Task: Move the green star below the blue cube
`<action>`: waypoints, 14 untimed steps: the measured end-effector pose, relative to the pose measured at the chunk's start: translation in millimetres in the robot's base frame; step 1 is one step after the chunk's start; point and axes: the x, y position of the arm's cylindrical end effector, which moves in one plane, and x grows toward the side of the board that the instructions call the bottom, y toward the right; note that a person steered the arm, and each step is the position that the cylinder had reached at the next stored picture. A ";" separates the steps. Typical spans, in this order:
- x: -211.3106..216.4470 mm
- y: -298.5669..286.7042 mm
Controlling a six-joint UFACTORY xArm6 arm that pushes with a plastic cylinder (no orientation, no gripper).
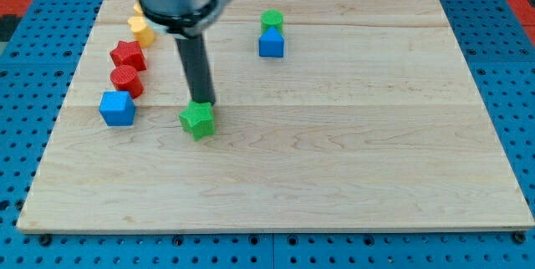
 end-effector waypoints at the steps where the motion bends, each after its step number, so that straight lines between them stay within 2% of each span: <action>1: 14.8 0.0; 2: 42.6 -22.2; 3: 46.2 22.3; 4: 69.1 -17.7; 5: 71.2 12.8; 8: 80.4 -62.6; 10: 103.3 -32.0; 12: 108.2 -117.7; 14: 100.0 -143.8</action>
